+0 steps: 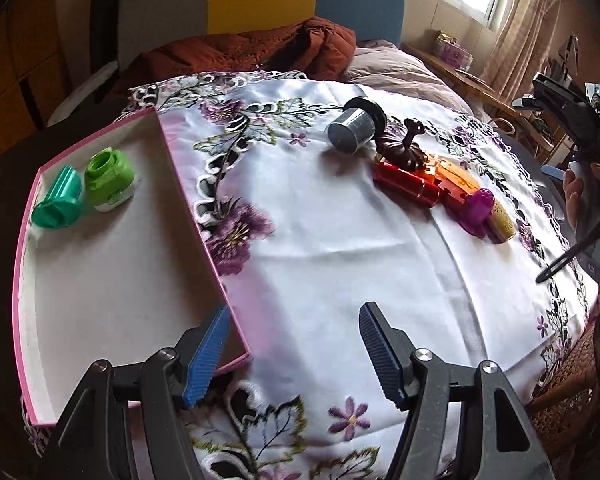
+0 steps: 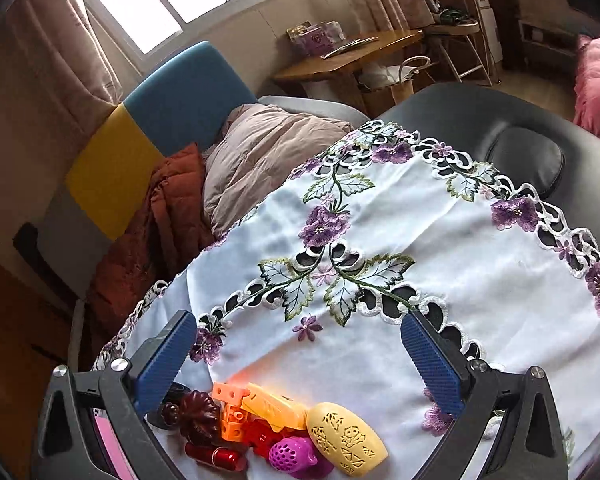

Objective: Organize rigid objects
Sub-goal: 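Move both tools back toward the remaining toys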

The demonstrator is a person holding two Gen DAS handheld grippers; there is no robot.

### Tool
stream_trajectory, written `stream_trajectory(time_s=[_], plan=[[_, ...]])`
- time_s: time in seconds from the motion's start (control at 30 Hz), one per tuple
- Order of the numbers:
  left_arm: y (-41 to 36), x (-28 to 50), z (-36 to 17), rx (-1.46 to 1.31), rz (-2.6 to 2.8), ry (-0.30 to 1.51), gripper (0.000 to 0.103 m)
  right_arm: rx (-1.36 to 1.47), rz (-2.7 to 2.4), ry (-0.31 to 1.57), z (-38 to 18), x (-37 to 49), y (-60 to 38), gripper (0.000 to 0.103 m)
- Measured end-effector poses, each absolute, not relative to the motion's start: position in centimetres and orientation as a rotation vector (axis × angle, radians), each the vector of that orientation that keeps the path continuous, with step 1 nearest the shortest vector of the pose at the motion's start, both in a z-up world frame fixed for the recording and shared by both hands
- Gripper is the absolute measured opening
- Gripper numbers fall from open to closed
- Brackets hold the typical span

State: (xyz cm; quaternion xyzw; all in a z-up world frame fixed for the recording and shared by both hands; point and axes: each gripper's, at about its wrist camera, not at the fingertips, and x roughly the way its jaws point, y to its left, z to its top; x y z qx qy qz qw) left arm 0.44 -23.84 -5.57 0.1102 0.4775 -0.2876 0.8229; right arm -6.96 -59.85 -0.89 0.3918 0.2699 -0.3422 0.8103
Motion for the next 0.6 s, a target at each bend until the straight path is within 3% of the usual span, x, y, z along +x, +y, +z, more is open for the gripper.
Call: stream_trajectory(time_s=[0.6], plan=[[-31.6,2.0,-5.4,0.287,-0.747,0.953,0.067,0.850,-0.690,0.619,-1.6,-6.2,-59.4,0.103]])
